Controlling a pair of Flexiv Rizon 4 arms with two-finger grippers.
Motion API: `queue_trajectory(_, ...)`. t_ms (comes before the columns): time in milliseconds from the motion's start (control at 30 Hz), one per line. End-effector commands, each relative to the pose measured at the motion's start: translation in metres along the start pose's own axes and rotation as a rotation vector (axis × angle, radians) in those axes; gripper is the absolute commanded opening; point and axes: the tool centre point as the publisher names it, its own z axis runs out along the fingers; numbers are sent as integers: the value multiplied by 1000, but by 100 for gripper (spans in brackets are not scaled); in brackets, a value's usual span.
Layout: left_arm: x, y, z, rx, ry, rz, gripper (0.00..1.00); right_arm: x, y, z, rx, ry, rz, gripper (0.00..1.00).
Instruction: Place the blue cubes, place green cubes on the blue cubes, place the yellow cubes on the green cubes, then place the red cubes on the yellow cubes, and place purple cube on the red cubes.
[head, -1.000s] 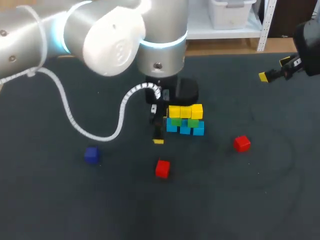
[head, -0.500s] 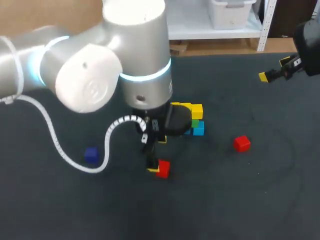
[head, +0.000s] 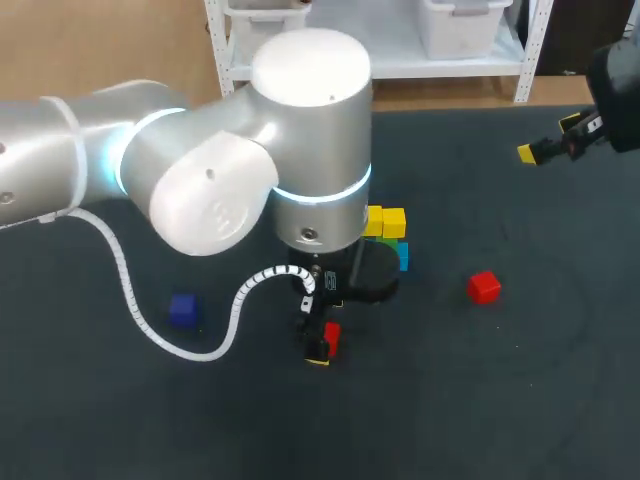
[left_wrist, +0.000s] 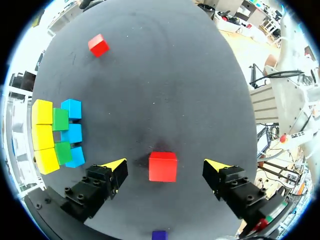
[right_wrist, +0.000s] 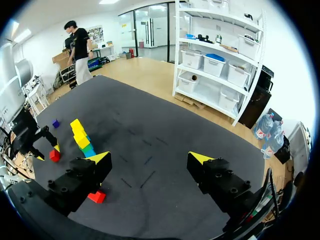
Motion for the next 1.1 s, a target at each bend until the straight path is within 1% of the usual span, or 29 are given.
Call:
queue_trajectory(33,0,6,5,18,7,-5,98,0,-1,0,-3,0,0,100)
queue_trajectory(67,0,6,5,18,6,-7,93,0,-1,0,-3,0,0,100)
queue_trajectory(100,1,6,6,19,5,-11,80,0,-1,0,-3,0,0,100)
queue_trajectory(133,1,6,6,18,4,-14,59,0,-1,0,-3,0,0,100)
queue_trajectory(167,1,6,7,19,3,-16,50,0,-1,0,-3,0,0,100)
queue_trajectory(233,2,6,8,19,2,-23,36,0,-1,0,-3,0,0,100)
queue_trajectory(300,2,5,9,11,15,-38,11,0,-1,0,-3,0,0,100)
queue_trajectory(333,2,5,9,6,21,-41,0,0,-1,0,-3,0,0,100)
queue_trajectory(533,5,4,6,2,7,-46,0,0,-1,0,-3,0,0,100)
queue_trajectory(633,5,3,-1,-3,2,-34,0,0,-1,0,-3,0,0,100)
queue_trajectory(667,5,3,-6,-10,-6,-25,0,0,-1,0,-3,0,0,100)
queue_trajectory(733,8,2,-21,-4,-67,-19,0,0,-1,0,-3,0,0,100)
queue_trajectory(833,17,3,-44,5,-126,-24,0,0,-1,0,-3,0,0,100)
queue_trajectory(867,20,3,-51,5,-133,-28,0,0,-1,0,-3,0,0,100)
queue_trajectory(900,24,4,-59,8,-112,-38,0,0,-1,0,-3,0,0,100)
queue_trajectory(967,30,6,-75,14,-128,-50,0,0,-1,0,-3,0,0,100)
queue_trajectory(1033,36,10,-91,30,-140,-83,0,0,-1,0,-3,0,0,100)
queue_trajectory(1067,39,13,-97,27,-123,-105,0,0,-1,0,-3,0,0,100)
queue_trajectory(1100,42,17,-103,13,-84,-124,0,0,-1,0,-3,0,0,100)
